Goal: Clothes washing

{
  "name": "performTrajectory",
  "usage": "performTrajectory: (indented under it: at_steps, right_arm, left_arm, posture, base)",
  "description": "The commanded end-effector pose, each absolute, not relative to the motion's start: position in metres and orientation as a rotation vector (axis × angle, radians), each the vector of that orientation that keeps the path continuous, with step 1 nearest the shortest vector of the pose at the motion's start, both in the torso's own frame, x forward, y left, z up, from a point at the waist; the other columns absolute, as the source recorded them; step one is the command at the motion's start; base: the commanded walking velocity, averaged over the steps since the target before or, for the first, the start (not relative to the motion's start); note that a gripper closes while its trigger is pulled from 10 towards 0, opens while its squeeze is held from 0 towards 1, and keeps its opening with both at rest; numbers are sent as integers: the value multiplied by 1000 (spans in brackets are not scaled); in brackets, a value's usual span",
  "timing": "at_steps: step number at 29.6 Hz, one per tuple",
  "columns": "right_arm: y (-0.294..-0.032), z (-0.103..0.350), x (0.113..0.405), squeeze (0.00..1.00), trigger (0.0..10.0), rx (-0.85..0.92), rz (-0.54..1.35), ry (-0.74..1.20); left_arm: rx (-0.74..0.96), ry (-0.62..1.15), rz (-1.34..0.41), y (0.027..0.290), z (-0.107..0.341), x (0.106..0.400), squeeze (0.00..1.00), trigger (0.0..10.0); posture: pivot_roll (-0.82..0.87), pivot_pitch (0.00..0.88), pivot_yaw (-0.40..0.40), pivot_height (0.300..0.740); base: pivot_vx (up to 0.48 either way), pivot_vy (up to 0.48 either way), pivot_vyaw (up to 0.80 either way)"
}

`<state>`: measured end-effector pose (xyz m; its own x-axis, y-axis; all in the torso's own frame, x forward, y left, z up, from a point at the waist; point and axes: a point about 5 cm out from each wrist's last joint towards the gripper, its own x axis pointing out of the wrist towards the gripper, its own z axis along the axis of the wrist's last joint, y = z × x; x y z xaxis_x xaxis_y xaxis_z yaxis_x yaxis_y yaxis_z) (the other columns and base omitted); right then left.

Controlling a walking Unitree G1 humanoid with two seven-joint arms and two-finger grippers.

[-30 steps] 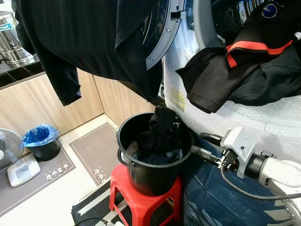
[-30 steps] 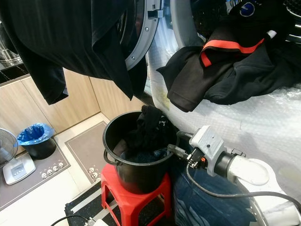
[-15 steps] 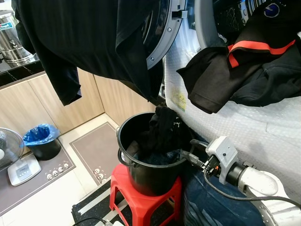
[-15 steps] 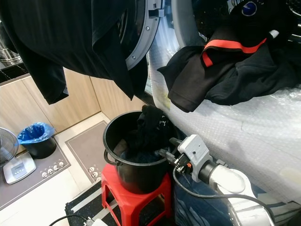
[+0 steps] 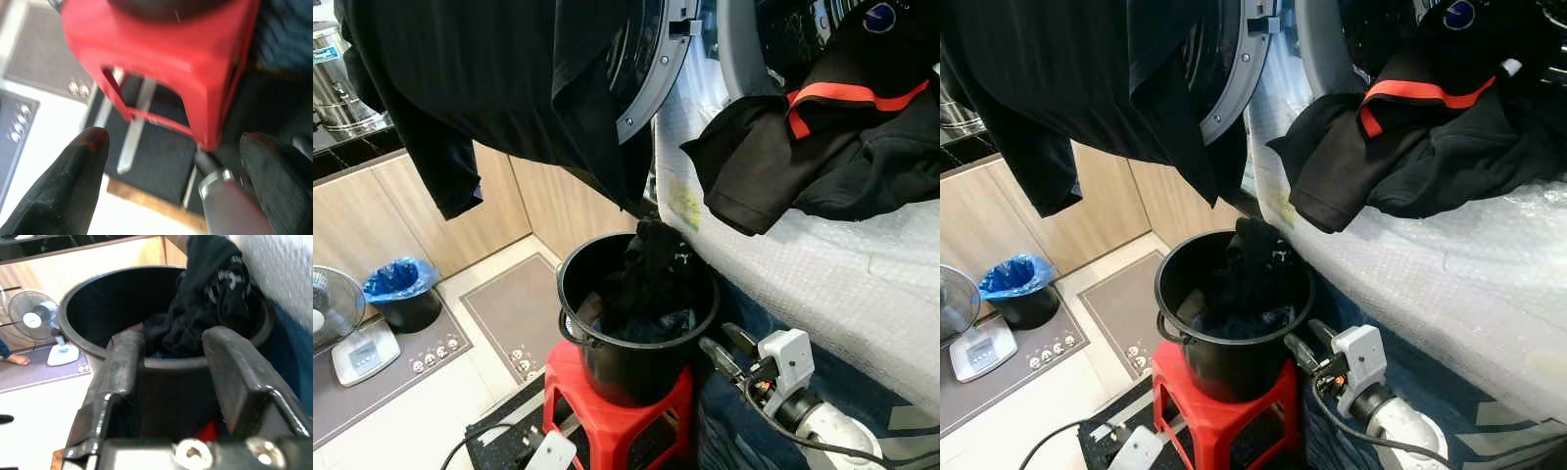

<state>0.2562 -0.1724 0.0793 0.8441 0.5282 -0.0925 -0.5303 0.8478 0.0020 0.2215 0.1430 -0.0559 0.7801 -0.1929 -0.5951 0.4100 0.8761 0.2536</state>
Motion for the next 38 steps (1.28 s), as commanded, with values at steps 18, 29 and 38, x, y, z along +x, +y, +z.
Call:
performTrajectory:
  at_steps: [18,29,38]
  right_arm:
    - [-176,55,247,0,10000,-21,594,136]
    - [-170,48,240,0,10000,20,680,161]
    - [-169,44,238,0,10000,20,698,172]
  left_arm:
    - [468,161,-470,130,-7,252,0,10000]
    - [529,-78,-582,118,36,269,0,10000]
    - [533,-145,-635,105,55,273,0,10000]
  posture:
    - [-64,63,85,740]
    - [-53,56,95,740]
    - [-53,55,106,740]
  base:
    - [0,0,0]
    - [0,0,0]
    - [0,0,0]
